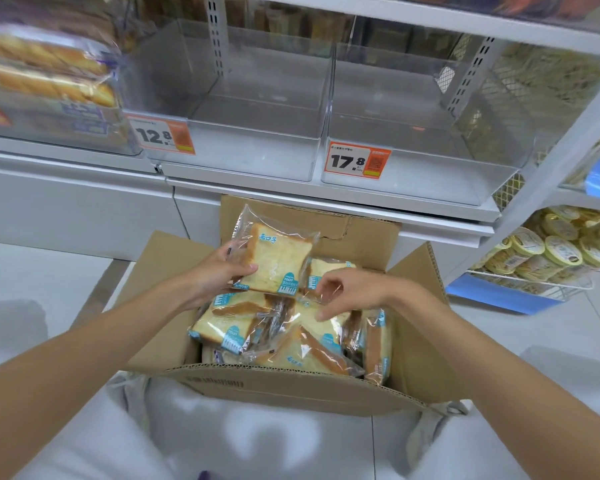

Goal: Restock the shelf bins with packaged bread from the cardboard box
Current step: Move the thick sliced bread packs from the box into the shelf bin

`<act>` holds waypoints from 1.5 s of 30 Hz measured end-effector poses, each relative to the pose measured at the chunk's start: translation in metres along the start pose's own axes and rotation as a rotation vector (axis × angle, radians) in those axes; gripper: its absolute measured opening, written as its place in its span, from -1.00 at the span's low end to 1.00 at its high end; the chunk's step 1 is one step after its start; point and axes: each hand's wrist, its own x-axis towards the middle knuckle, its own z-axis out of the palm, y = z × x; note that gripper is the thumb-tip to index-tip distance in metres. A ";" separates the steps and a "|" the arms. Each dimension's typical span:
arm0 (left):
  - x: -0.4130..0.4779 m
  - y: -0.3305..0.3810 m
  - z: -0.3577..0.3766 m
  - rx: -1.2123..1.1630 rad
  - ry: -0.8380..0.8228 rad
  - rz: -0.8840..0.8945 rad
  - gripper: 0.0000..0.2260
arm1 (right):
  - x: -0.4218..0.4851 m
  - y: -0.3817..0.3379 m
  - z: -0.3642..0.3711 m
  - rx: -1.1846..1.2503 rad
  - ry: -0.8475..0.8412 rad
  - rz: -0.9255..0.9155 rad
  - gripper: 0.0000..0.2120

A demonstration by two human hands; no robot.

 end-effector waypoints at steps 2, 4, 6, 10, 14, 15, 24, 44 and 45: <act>0.000 -0.001 0.000 -0.009 -0.002 -0.005 -0.27 | 0.010 0.004 0.024 -0.061 -0.112 0.050 -0.55; -0.001 -0.002 -0.002 -0.023 -0.018 -0.016 -0.22 | 0.022 0.008 0.041 -0.024 -0.072 0.006 -0.72; -0.001 -0.003 -0.004 -0.040 -0.027 -0.027 -0.22 | 0.029 0.010 0.041 0.030 0.056 -0.034 -0.86; -0.004 -0.003 -0.004 -0.002 -0.047 -0.031 -0.28 | 0.018 -0.006 0.009 0.136 0.339 -0.166 -0.87; -0.012 0.009 0.012 0.060 -0.100 0.047 -0.49 | 0.007 -0.029 -0.022 0.361 0.674 -0.291 -0.78; -0.014 0.012 0.018 0.083 -0.140 0.072 -0.46 | 0.009 -0.033 -0.022 0.383 0.708 -0.301 -0.77; -0.020 0.029 0.036 0.097 -0.281 0.052 -0.07 | 0.026 -0.050 -0.015 0.291 0.774 -0.329 -0.78; -0.021 0.062 0.011 -0.052 -0.106 0.166 -0.57 | 0.011 -0.040 -0.021 0.930 0.352 -0.148 -0.15; -0.023 0.065 0.011 -0.036 -0.155 0.178 -0.49 | 0.010 -0.044 -0.024 0.960 0.379 -0.146 -0.28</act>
